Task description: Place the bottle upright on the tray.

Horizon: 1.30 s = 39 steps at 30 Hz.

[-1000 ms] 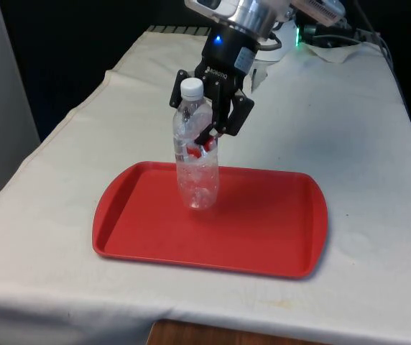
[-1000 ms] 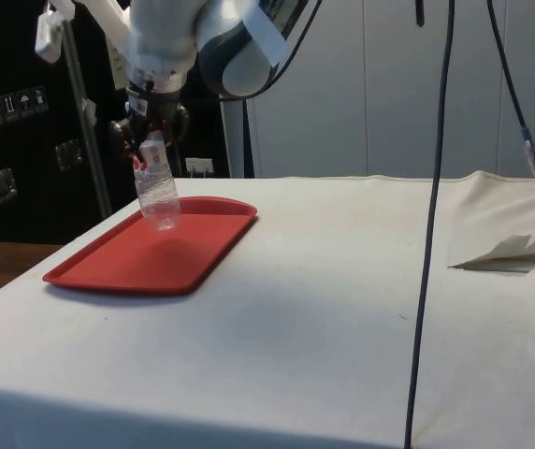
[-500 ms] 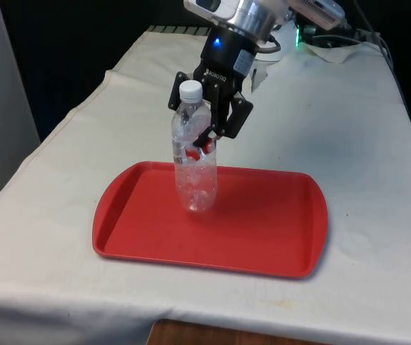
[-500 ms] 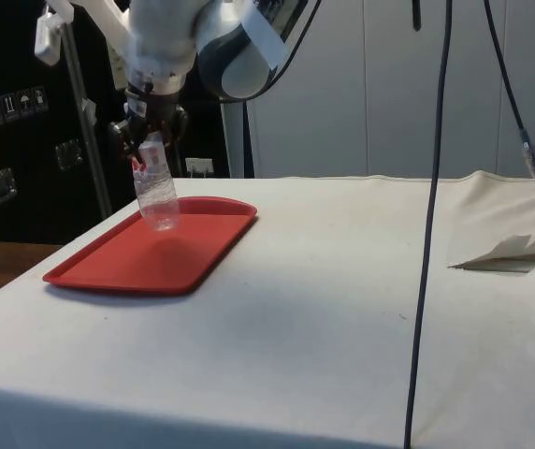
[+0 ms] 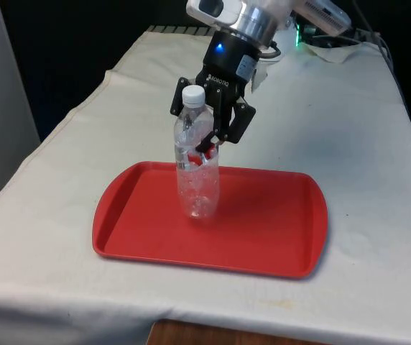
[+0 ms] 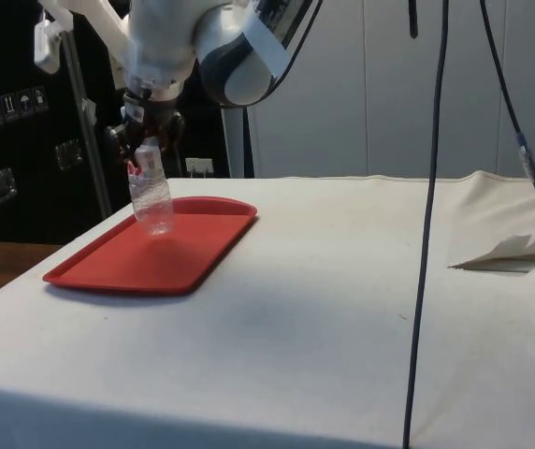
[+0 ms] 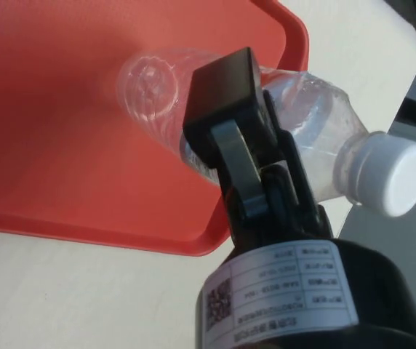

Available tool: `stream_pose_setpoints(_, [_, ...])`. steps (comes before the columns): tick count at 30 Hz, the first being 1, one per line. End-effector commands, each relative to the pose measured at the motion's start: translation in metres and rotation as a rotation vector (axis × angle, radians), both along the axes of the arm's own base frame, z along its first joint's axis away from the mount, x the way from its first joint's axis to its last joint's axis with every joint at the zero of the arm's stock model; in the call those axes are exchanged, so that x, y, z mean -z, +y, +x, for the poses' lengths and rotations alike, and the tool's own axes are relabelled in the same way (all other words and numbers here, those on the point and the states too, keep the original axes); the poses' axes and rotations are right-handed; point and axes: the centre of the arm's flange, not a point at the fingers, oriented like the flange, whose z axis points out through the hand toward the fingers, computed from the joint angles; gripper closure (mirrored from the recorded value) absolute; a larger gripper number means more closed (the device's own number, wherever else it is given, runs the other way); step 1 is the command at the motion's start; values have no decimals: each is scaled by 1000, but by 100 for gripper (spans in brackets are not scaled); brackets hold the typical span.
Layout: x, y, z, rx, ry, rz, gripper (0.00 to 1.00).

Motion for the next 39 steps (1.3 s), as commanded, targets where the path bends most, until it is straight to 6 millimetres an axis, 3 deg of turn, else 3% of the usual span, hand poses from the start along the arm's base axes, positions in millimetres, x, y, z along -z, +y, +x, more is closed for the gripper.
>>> stream_pose_setpoints(1, [-3,-2,4,1,-34,-8,100])
stream_pose_setpoints(23, [11,6,3,-22,-27,27,100])
stream_pose_setpoints(39, [10,7,5,-27,-43,24,100])
